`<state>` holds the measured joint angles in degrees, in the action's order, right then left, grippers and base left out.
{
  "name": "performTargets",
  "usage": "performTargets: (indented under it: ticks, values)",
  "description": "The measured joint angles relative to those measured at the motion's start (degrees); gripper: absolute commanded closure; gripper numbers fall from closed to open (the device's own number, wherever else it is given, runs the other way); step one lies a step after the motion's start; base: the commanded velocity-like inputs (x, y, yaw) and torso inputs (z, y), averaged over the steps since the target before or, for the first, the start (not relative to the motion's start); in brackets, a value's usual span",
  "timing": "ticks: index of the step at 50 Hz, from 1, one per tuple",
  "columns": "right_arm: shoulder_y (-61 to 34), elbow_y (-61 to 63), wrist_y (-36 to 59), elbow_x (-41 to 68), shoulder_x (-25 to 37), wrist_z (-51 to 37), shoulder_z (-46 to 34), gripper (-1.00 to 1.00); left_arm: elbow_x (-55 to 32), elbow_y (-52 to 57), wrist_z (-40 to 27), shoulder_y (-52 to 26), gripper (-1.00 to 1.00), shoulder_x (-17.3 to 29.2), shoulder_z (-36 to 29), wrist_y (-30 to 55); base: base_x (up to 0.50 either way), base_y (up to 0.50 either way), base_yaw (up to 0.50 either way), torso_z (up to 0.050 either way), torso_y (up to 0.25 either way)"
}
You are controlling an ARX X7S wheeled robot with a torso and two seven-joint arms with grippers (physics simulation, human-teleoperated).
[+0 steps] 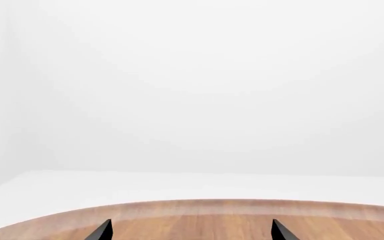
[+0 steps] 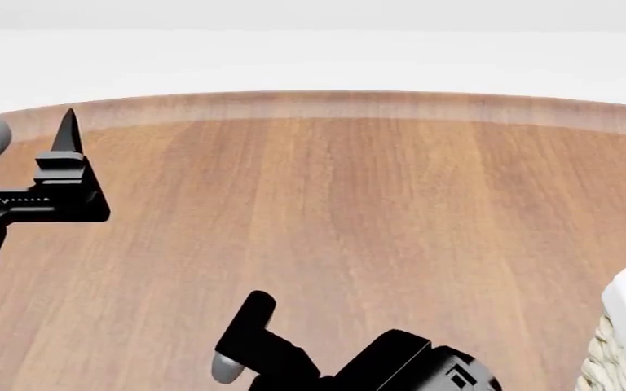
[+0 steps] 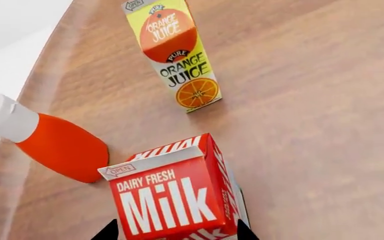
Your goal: Pick the milk and place it in the basket.
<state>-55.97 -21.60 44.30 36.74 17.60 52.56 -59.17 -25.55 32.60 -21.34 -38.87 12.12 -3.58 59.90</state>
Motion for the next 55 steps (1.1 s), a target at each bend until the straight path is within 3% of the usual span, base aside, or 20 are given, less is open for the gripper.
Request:
performTargets:
  ticks: [18,42,55]
  values:
    - [-2.9,15.78,15.22,9.37,7.18,-15.38,11.03,1.0,-0.2,-0.82,-0.33,-0.12,-1.0,0.41,-0.35,-0.64,0.0,0.0,0.0,0.0,0.001]
    - [-12.77,20.99,36.33,25.57,8.09,-51.58,39.01,1.0,-0.95,-1.4,-0.96,-0.98,-1.0,0.8,-0.16,-0.53,0.0,0.0,0.0,0.0,0.001]
    - [-18.33,20.33,42.76,33.84,11.76,-70.79,50.32,1.0,-1.25,-1.91,-1.09,-0.89,-1.0,1.05,-0.15,-1.03,0.0,0.0,0.0,0.001,0.002]
